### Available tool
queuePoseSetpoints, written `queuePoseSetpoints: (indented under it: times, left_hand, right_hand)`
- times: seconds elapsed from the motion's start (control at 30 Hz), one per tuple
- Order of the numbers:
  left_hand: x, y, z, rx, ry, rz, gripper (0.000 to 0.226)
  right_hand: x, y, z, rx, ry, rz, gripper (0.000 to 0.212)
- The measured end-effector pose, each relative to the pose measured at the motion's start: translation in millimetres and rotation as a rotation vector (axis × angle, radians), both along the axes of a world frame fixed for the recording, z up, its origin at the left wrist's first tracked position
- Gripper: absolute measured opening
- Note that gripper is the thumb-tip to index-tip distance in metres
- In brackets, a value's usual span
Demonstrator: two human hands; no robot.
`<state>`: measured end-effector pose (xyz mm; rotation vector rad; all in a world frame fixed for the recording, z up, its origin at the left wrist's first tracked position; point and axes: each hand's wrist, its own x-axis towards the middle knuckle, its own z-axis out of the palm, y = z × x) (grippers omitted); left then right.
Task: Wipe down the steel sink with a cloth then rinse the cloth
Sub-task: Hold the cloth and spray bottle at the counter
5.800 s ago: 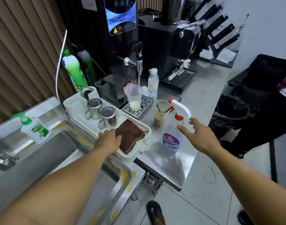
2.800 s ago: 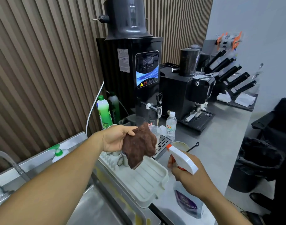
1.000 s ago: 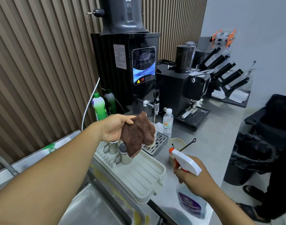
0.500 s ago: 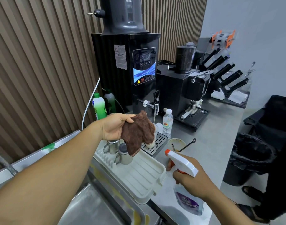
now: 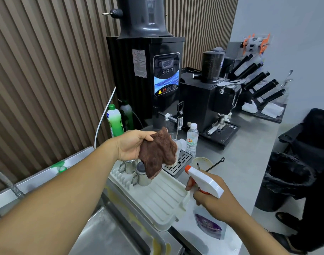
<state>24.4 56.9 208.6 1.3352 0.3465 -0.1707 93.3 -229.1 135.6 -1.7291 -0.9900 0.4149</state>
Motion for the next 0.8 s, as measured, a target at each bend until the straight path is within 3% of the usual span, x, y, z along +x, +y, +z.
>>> queuePoseSetpoints:
  times: [0.13,0.3,0.47,0.63,0.8]
  left_hand:
    - [0,-3,-2,-0.003,0.008,-0.011,0.047]
    - [1,-1,-2,0.003,0.012,-0.023,0.046]
    - [0,-1,-5,0.008,0.029,-0.036,0.047]
    - [4,-7,-8,-0.004,0.033,-0.038,0.047]
    - [9,-12,-11,-0.007,0.049,-0.04,0.047]
  right_hand:
    - [-1,4,8,0.022,-0.034,0.01,0.013]
    - [4,4,2,0.015,-0.019,-0.005,0.023]
    - [9,0,0,0.066,0.016,-0.07,0.018]
    - [12,-1,-1,0.107,0.002,-0.09,0.043]
    - [20,-6,-3,0.137,-0.032,-0.183,0.056]
